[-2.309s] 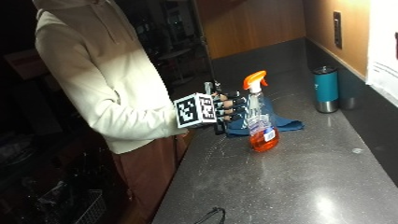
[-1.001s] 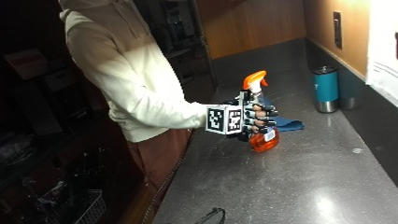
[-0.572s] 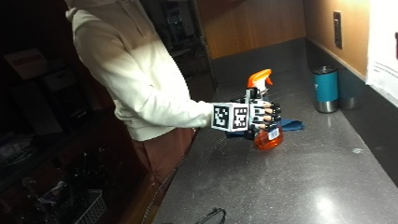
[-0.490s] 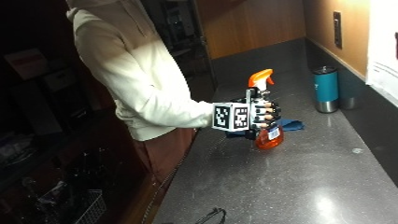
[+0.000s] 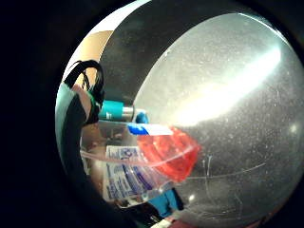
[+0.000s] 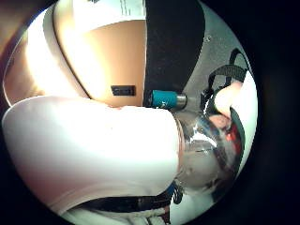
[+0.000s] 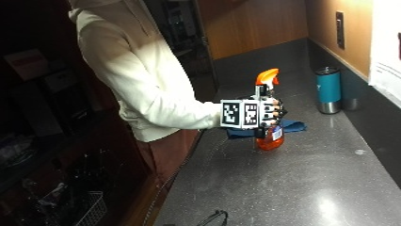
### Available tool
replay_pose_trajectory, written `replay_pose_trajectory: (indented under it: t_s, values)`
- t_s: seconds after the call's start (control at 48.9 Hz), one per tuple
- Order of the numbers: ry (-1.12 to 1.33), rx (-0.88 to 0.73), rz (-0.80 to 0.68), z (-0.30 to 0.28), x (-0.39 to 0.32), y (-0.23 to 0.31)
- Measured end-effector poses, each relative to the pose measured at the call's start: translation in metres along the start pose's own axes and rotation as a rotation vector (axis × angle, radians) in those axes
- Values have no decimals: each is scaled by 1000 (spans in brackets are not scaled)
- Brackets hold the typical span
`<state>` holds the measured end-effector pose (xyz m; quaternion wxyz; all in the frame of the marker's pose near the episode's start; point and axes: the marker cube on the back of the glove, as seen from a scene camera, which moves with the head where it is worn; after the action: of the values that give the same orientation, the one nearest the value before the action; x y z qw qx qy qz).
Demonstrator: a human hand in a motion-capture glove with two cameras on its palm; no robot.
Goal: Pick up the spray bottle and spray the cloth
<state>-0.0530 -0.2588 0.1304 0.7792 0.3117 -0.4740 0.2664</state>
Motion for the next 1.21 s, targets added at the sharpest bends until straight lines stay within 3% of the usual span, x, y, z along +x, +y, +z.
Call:
replay_pose_trajectory:
  t_s: [0.388, 0.797, 1.062, 1.206]
  values:
    - [321, -195, -237, 15, -44, 18]
    - [936, -525, -545, 22, -131, 35]
    - [1353, -520, -646, 43, -164, 66]
    - [1433, -540, -732, 68, -168, 95]
